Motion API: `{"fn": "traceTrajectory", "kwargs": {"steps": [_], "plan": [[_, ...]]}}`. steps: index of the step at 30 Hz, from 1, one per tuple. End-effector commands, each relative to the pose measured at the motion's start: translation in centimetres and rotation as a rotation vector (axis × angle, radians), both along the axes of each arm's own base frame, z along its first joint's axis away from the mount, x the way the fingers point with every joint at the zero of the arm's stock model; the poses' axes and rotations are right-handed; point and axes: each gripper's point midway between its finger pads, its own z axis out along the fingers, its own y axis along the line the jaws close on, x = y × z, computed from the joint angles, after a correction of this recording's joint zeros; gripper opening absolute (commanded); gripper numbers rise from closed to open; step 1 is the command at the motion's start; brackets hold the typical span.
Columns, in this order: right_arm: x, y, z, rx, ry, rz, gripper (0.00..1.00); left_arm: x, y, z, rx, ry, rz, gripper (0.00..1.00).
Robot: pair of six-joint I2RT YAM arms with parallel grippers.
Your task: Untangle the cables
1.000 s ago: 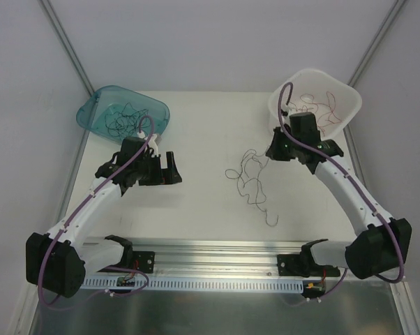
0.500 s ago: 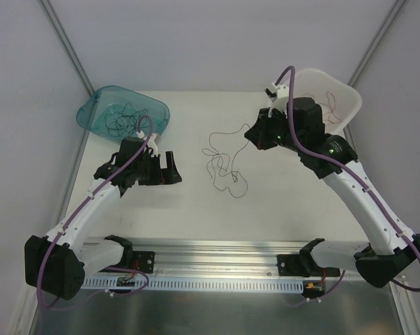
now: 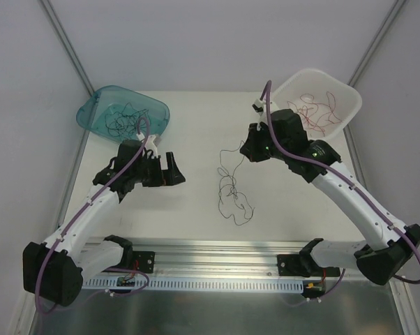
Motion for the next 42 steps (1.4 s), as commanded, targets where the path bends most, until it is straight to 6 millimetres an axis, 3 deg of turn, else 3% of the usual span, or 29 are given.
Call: {"fn": "traceTrajectory", "kwargs": {"steps": [1,7,17,25,30,35,42], "plan": [[-0.5,1.2,5.2,0.157,-0.098,0.01,0.01,-0.3,-1.8,0.6,-0.126,-0.005,0.028,0.99],[-1.3,2.2,6.2,0.221,-0.111,0.035,0.01,-1.9,-6.4,-1.2,-0.2,0.011,0.086,0.92],[-3.2,3.3,8.4,0.296,-0.143,0.085,0.01,-1.6,-10.8,-5.9,-0.125,0.092,0.104,0.7],[-4.1,3.6,9.1,0.341,-0.148,0.104,0.01,-1.1,-11.7,-9.3,-0.062,0.151,0.214,0.45],[-4.9,3.4,9.7,0.366,-0.152,0.115,0.01,0.1,-13.0,-8.6,-0.086,0.137,0.234,0.37],[-5.4,2.9,9.9,0.359,-0.158,0.112,0.01,-0.1,-14.8,-7.8,-0.137,0.137,0.187,0.38],[-5.9,2.3,10.3,0.369,-0.172,0.112,0.0,-0.2,-15.4,-7.8,-0.174,0.112,0.177,0.38]]}}
